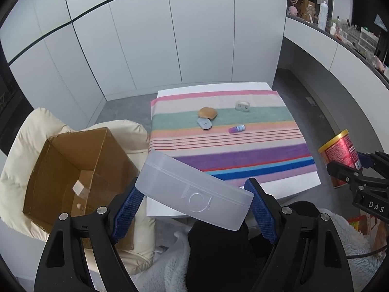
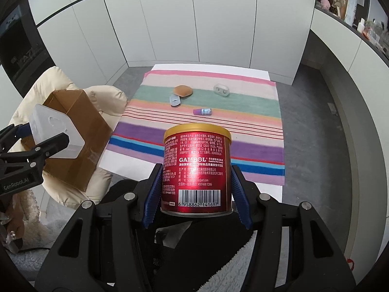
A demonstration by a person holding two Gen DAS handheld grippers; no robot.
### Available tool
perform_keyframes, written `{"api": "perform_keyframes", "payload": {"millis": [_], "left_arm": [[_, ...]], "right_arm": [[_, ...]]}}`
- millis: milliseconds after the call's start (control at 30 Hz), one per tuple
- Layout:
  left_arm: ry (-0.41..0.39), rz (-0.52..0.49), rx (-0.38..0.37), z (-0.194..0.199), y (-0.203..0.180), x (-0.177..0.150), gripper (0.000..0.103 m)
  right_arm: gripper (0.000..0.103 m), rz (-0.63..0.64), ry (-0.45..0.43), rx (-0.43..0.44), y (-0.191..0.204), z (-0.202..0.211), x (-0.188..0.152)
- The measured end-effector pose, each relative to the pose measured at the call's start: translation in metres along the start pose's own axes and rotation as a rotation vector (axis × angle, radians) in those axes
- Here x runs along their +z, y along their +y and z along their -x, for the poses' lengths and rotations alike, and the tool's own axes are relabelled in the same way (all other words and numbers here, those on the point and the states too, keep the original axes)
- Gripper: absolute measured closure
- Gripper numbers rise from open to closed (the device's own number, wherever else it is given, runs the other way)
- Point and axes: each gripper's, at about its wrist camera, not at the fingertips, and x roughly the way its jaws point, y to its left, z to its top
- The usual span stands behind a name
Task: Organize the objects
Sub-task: 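Lift the plastic case and red can and carry them over the cardboard box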
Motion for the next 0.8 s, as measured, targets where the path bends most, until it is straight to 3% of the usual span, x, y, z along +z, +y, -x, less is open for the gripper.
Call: {"api": "perform_keyframes", "payload": {"millis": [433, 800], "left_arm": [[0.035, 0.073, -0.026, -0.008, 0.027, 0.0, 0.018], [0.062, 0.204, 0.052, -0.012, 0.09, -0.019, 0.018]], "right_arm": [[0.047, 0.092, 0.024, 0.033, 0.041, -0.018, 0.017], [0.047, 0.253, 0.052, 0.136, 0.123, -0.045, 0.029]]}}
